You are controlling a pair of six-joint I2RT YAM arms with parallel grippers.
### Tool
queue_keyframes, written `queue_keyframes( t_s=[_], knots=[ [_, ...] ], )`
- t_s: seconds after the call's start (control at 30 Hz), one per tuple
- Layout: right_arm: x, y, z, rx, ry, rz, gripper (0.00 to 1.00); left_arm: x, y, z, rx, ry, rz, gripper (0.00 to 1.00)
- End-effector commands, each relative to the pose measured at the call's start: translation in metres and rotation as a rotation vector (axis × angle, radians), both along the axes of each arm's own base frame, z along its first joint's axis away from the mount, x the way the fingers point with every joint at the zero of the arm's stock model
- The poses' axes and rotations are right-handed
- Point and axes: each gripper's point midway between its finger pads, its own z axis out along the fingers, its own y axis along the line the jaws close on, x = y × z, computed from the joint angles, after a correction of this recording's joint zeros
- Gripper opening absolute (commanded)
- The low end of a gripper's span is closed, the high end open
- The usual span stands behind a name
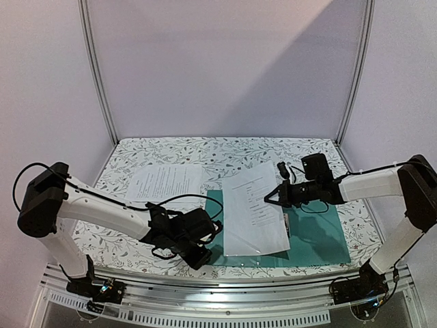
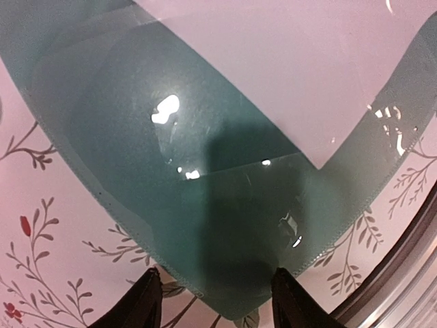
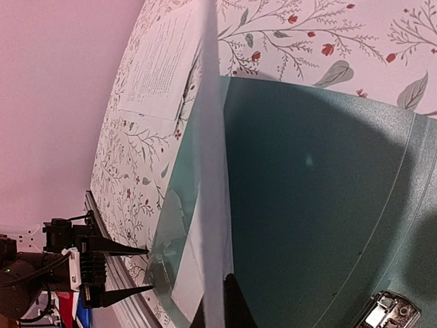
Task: Put the files into the folder
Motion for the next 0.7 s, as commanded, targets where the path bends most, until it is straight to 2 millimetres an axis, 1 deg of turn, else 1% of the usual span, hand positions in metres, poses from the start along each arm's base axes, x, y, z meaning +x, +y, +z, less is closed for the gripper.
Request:
queue_keyframes(
  t_s=[0.0, 0.27, 0.33, 0.4, 0.43, 0.47, 0.57, 0.6, 0.63, 0.67],
  knots=[
    [-0.007, 0.004, -0.012, -0.04, 0.049, 0.019, 0.03, -0.023, 0.018, -0.029, 0.068, 0.101, -0.014, 0.55],
    [-0.019, 0.014, -0.025, -0.099, 0.088, 0.086, 0.23, -0.025, 0.021, -0.033, 0.077, 0.105, -0.018, 0.54],
    [-0.023, 0.014, -0.028, -0.12, 0.102, 0.091, 0.27, -0.025, 0.021, -0.031, 0.074, 0.104, -0.015, 0.54],
    [-0.025, 0.014, -0.032, -0.144, 0.11, 0.093, 0.28, -0.024, 0.023, -0.028, 0.075, 0.097, -0.013, 0.55],
    [-0.025, 0.013, -0.034, -0.158, 0.113, 0.092, 0.27, -0.022, 0.022, -0.024, 0.07, 0.087, -0.013, 0.56],
    [-0.026, 0.011, -0.036, -0.177, 0.121, 0.089, 0.24, -0.019, 0.021, -0.018, 0.065, 0.066, -0.013, 0.57],
    [-0.027, 0.009, -0.04, -0.215, 0.128, 0.092, 0.08, -0.013, 0.019, 0.007, 0.005, 0.007, -0.018, 0.62],
    [-0.027, 0.008, -0.042, -0.219, 0.13, 0.092, 0.02, -0.013, 0.02, 0.012, -0.004, 0.002, -0.028, 0.63],
    [-0.028, 0.008, -0.043, -0.22, 0.131, 0.093, 0.0, -0.016, 0.021, 0.013, -0.004, 0.006, -0.042, 0.63],
    [-0.028, 0.009, -0.043, -0.216, 0.132, 0.092, 0.0, -0.019, 0.024, 0.012, 0.005, 0.013, -0.055, 0.63]
  ],
)
